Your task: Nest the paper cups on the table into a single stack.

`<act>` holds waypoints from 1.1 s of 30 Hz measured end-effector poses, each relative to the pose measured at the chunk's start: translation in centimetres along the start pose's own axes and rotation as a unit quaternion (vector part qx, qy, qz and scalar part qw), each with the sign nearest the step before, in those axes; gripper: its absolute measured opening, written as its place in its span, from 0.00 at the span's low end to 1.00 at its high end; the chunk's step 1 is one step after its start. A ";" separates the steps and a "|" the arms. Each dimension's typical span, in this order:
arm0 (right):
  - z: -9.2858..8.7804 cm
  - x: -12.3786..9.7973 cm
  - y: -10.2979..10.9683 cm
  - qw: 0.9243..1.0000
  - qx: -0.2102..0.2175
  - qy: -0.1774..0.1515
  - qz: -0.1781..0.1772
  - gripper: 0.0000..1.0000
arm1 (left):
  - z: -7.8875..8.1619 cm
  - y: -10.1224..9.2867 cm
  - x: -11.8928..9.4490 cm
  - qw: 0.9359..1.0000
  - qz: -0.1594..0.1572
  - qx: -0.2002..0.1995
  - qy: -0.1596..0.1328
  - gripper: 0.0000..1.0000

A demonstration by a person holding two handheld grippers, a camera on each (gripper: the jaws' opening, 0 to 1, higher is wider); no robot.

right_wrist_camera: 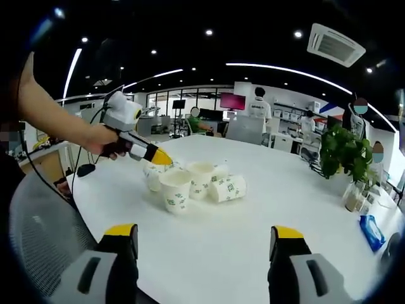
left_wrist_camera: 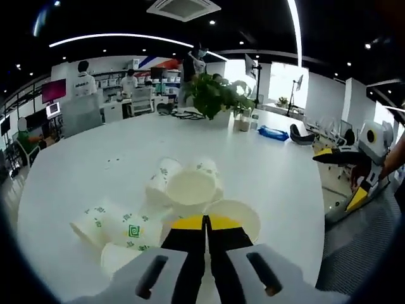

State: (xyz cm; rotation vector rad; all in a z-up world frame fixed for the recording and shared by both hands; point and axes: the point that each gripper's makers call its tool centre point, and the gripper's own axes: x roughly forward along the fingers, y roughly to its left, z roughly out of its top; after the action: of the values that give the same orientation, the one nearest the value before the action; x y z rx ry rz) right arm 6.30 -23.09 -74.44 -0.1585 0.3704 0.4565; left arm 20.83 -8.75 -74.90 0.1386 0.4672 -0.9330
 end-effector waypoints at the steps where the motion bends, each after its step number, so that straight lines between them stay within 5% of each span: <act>1: 0.0 0.0 0.0 1.000 0.000 0.000 0.000 0.86 | 0.0 -0.1 0.0 1.000 -0.001 0.001 0.002 0.00; 24: 0.0 -0.1 -0.3 1.000 0.006 -0.002 -0.008 0.86 | -2.0 -0.5 1.9 0.998 -0.012 -0.010 0.054 0.00; 33: 0.0 -0.1 -0.3 1.000 0.007 0.000 -0.008 0.86 | -1.1 -0.8 1.6 0.999 -0.013 -0.005 0.038 0.00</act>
State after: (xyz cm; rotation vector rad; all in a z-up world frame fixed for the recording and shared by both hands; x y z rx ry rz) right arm 6.35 -23.43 -74.42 -0.1482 0.3716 0.4377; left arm 20.69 -10.06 -76.54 0.1598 0.5440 -0.9533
